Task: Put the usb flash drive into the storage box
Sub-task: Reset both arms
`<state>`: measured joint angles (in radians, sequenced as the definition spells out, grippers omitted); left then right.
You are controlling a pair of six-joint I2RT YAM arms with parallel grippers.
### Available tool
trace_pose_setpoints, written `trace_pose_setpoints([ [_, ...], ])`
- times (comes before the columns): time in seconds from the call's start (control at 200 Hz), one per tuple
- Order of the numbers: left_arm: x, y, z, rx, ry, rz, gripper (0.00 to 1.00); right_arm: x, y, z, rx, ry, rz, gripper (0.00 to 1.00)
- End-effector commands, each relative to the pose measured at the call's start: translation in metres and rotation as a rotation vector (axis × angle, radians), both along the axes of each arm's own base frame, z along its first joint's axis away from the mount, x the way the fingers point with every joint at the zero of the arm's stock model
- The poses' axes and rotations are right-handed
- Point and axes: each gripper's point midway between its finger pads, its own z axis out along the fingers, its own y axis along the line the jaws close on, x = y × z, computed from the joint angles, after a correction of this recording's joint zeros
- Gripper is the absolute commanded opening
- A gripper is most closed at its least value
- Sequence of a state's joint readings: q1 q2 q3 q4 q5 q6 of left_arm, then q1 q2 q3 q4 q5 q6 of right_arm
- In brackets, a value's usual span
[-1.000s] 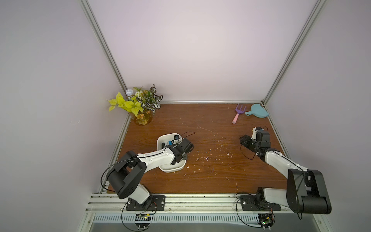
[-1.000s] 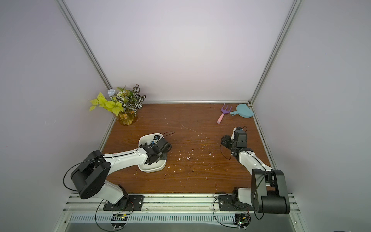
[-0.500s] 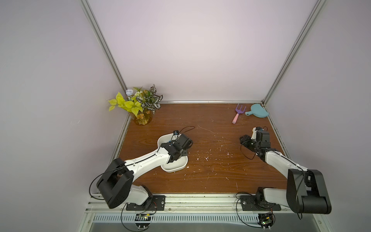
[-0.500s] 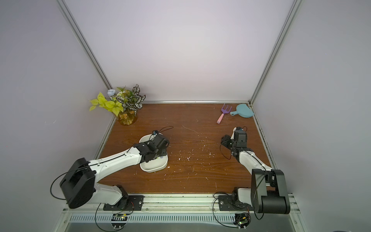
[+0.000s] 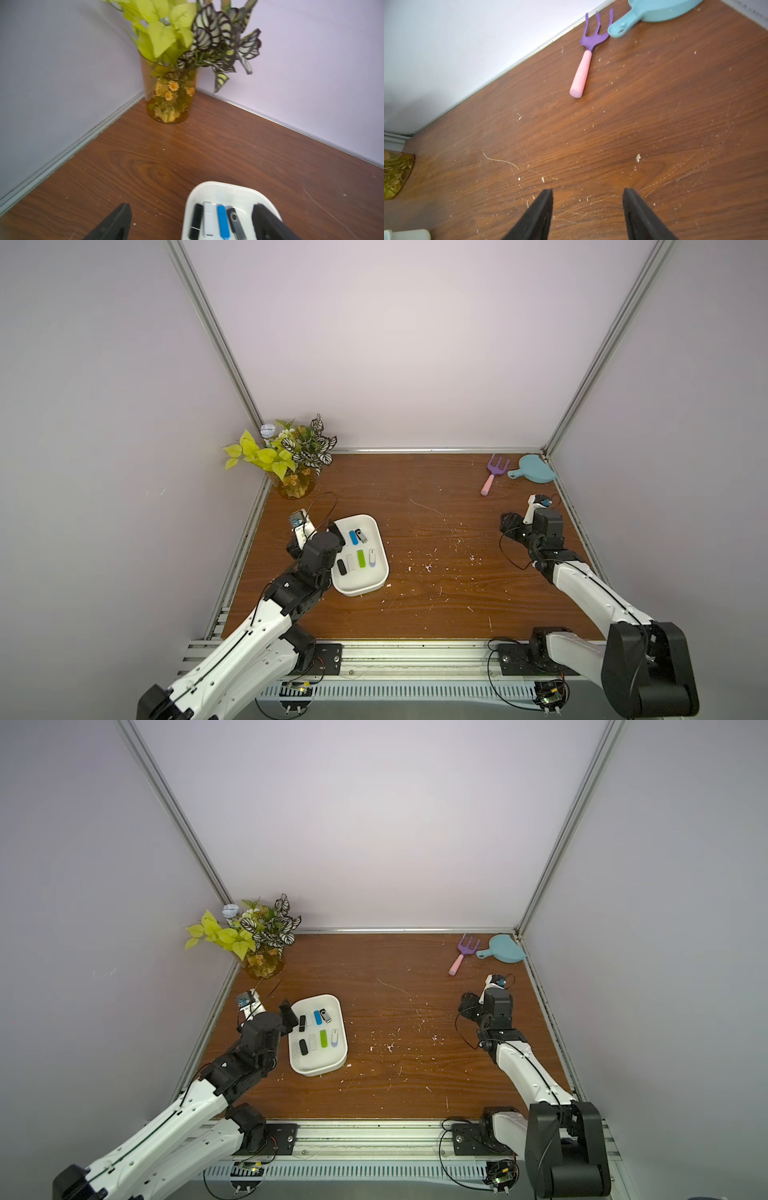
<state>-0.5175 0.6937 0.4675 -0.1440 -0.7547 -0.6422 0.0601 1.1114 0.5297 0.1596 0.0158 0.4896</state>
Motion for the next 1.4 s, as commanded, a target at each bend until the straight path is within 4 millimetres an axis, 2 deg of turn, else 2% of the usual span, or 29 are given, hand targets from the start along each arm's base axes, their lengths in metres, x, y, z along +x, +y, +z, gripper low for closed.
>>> trace_pose_setpoints([
  [0.0,-0.004,0.035,0.010,0.060,-0.154,0.136,0.93,-0.005,-0.019,0.016,-0.155,-0.093,-0.065,0.63],
  [0.08,-0.009,0.051,0.000,0.122,-0.170,0.192,0.96,-0.012,-0.024,0.025,-0.228,-0.157,-0.084,0.69],
  [0.165,-0.008,0.067,-0.014,0.173,-0.126,0.245,0.98,-0.018,-0.026,0.029,-0.288,-0.220,-0.094,0.83],
  [0.33,-0.007,0.083,-0.032,0.274,-0.126,0.294,0.98,-0.024,-0.020,0.027,-0.428,-0.289,-0.075,0.87],
  [0.45,-0.010,0.072,-0.040,0.360,-0.182,0.185,0.98,-0.032,-0.023,0.026,-0.490,-0.372,-0.090,0.87],
  [0.575,0.008,0.049,-0.046,0.421,-0.142,0.030,1.00,-0.032,-0.028,0.027,-0.526,-0.386,-0.110,0.87],
  [0.781,0.018,0.050,-0.043,0.429,-0.168,0.008,1.00,-0.035,-0.033,0.020,-0.520,-0.430,-0.152,0.87],
  [0.846,0.026,0.046,-0.043,0.436,-0.167,-0.027,1.00,-0.032,-0.033,0.014,-0.521,-0.419,-0.157,0.87],
  [0.971,0.035,0.038,-0.038,0.468,-0.210,-0.070,1.00,-0.025,-0.031,0.018,-0.529,-0.454,-0.154,0.86],
  [1.076,0.042,0.040,-0.035,0.472,-0.235,-0.062,1.00,-0.019,-0.029,0.019,-0.562,-0.460,-0.140,0.86],
  [1.156,0.055,0.037,-0.042,0.439,-0.198,-0.107,1.00,-0.011,-0.026,0.013,-0.572,-0.458,-0.110,0.87],
  [1.201,0.058,0.034,-0.041,0.384,-0.231,-0.158,1.00,-0.005,-0.026,0.008,-0.571,-0.445,-0.107,0.86],
  [1.231,0.059,0.033,-0.045,0.369,-0.246,-0.193,0.99,-0.001,-0.027,0.003,-0.570,-0.434,-0.107,0.86],
  [1.281,0.057,0.041,-0.045,0.366,-0.279,-0.140,0.99,-0.003,-0.031,-0.002,-0.555,-0.435,-0.126,0.86],
  [1.396,0.056,0.027,-0.052,0.393,-0.293,-0.223,0.97,-0.003,-0.032,-0.002,-0.553,-0.451,-0.129,0.86],
])
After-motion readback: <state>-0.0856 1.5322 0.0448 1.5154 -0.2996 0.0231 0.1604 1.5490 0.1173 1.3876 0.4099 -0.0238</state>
